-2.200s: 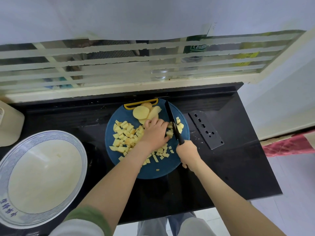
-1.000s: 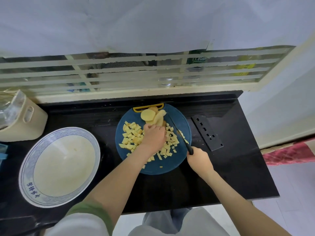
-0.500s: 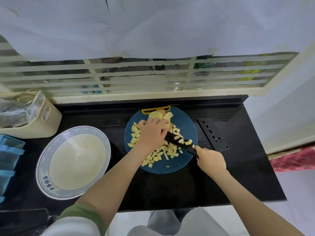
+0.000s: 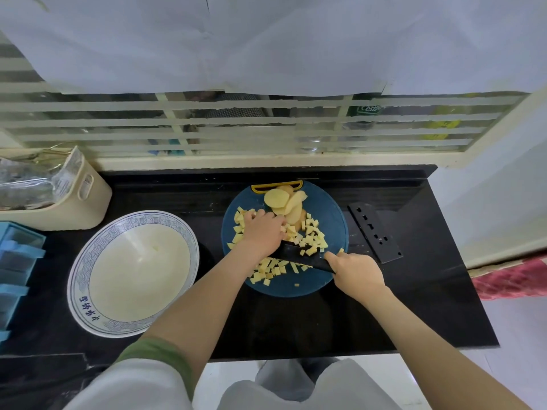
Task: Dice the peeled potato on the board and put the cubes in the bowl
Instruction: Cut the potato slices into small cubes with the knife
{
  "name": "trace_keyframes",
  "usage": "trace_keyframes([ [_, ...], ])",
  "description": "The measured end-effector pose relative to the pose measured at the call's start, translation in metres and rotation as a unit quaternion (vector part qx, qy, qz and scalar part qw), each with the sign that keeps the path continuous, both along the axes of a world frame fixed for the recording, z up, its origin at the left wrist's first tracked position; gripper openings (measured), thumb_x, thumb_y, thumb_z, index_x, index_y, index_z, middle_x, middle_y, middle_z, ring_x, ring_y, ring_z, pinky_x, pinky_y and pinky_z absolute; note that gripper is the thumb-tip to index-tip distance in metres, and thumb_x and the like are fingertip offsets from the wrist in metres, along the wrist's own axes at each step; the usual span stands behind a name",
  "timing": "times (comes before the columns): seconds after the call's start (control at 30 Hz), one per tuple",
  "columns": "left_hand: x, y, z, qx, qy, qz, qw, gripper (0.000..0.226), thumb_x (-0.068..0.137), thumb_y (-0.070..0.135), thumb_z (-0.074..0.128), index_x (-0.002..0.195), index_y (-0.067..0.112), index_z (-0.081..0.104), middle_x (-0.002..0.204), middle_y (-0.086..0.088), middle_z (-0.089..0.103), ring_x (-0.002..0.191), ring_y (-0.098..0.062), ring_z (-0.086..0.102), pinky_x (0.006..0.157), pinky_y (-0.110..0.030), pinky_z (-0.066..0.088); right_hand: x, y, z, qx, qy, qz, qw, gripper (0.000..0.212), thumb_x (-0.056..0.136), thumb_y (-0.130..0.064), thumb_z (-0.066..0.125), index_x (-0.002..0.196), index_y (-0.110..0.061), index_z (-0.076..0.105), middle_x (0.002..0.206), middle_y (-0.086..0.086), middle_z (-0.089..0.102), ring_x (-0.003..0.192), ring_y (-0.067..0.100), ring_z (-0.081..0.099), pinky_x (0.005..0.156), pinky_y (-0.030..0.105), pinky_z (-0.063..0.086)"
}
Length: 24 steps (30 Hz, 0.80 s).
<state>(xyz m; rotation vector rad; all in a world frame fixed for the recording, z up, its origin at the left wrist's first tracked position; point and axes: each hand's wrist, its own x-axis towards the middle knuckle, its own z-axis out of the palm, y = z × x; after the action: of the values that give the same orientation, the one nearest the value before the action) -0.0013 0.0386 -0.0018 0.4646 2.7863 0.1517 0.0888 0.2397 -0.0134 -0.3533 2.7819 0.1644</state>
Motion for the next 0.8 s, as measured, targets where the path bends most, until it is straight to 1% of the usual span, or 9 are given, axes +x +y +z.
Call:
trace_keyframes([
  [0.07,0.003,0.003,0.003,0.033,0.0,-0.003,0.999,0.04,0.096,0.048,0.042,0.129,0.027,0.05,0.128,0.002,0.055,0.12,-0.021,0.041,0.099,-0.043,0.023,-0.001,-0.002,0.0,0.004,-0.004,0.003,1.0,0.023,0.095,-0.015,0.043,0.118,-0.019,0.046,0.095,0.001,0.063,0.079,0.024,0.064,0.056,0.032,0.041],
  [0.13,0.008,0.011,0.007,0.057,-0.015,-0.056,0.997,0.053,0.088,0.062,0.046,0.129,0.03,0.05,0.128,0.004,0.053,0.122,-0.02,0.039,0.099,-0.043,0.022,-0.002,-0.005,0.002,0.006,-0.006,0.013,1.0,0.022,0.095,-0.015,0.043,0.117,-0.018,0.046,0.096,0.001,0.063,0.081,0.025,0.064,0.057,0.031,0.04],
  [0.17,0.012,0.015,0.009,0.048,-0.02,-0.092,0.994,0.056,0.085,0.065,0.048,0.129,0.032,0.05,0.129,0.004,0.052,0.123,-0.02,0.038,0.099,-0.043,0.021,-0.002,-0.007,0.004,0.007,-0.005,0.019,1.0,0.021,0.095,-0.015,0.042,0.116,-0.018,0.047,0.097,0.001,0.063,0.082,0.025,0.064,0.058,0.031,0.04],
  [0.23,0.014,0.019,0.006,0.033,-0.025,-0.117,0.992,0.051,0.087,0.063,0.048,0.129,0.034,0.051,0.129,0.003,0.05,0.124,-0.02,0.036,0.098,-0.042,0.021,-0.003,-0.009,0.007,0.01,-0.002,0.029,1.0,0.02,0.095,-0.014,0.042,0.115,-0.016,0.048,0.097,0.001,0.062,0.083,0.025,0.064,0.058,0.031,0.039],
  [0.33,0.01,0.014,0.001,0.041,-0.034,-0.042,0.998,0.038,0.094,0.054,0.042,0.125,0.035,0.055,0.128,0.0,0.05,0.123,-0.022,0.036,0.101,-0.043,0.022,-0.002,-0.009,0.01,0.011,0.001,0.033,0.999,0.021,0.095,-0.014,0.043,0.116,-0.016,0.048,0.095,0.001,0.062,0.082,0.024,0.063,0.057,0.032,0.037],
  [0.53,0.003,0.0,-0.005,0.018,-0.007,0.021,1.0,0.044,0.097,0.051,0.04,0.133,0.027,0.048,0.131,-0.005,0.043,0.124,-0.024,0.035,0.102,-0.042,0.025,0.0,-0.005,0.013,0.017,-0.008,0.033,0.999,0.021,0.097,-0.016,0.043,0.117,-0.017,0.046,0.096,0.002,0.061,0.081,0.022,0.062,0.058,0.031,0.039],
  [0.67,0.001,-0.001,-0.002,0.027,-0.033,-0.01,0.999,0.05,0.093,0.056,0.043,0.136,0.03,0.045,0.131,-0.004,0.039,0.125,-0.025,0.033,0.104,-0.045,0.022,0.001,-0.001,0.016,0.023,-0.014,0.032,0.999,0.016,0.097,-0.018,0.043,0.113,-0.017,0.047,0.095,0.002,0.06,0.079,0.022,0.062,0.057,0.031,0.039],
  [0.73,0.0,-0.005,-0.003,0.014,-0.038,-0.016,0.999,0.048,0.094,0.049,0.045,0.138,0.029,0.043,0.13,-0.006,0.036,0.124,-0.025,0.032,0.105,-0.045,0.021,0.001,0.002,0.017,0.022,-0.013,0.033,0.999,0.016,0.097,-0.018,0.042,0.112,-0.018,0.047,0.096,0.001,0.06,0.08,0.022,0.062,0.058,0.031,0.039],
  [0.8,-0.002,-0.012,-0.005,0.005,-0.035,0.008,0.999,0.043,0.097,0.042,0.044,0.137,0.027,0.043,0.128,-0.007,0.035,0.122,-0.026,0.032,0.104,-0.045,0.022,0.002,0.006,0.018,0.015,-0.012,0.03,0.999,0.016,0.097,-0.019,0.042,0.113,-0.018,0.048,0.098,0.001,0.061,0.082,0.022,0.063,0.059,0.031,0.04],
])
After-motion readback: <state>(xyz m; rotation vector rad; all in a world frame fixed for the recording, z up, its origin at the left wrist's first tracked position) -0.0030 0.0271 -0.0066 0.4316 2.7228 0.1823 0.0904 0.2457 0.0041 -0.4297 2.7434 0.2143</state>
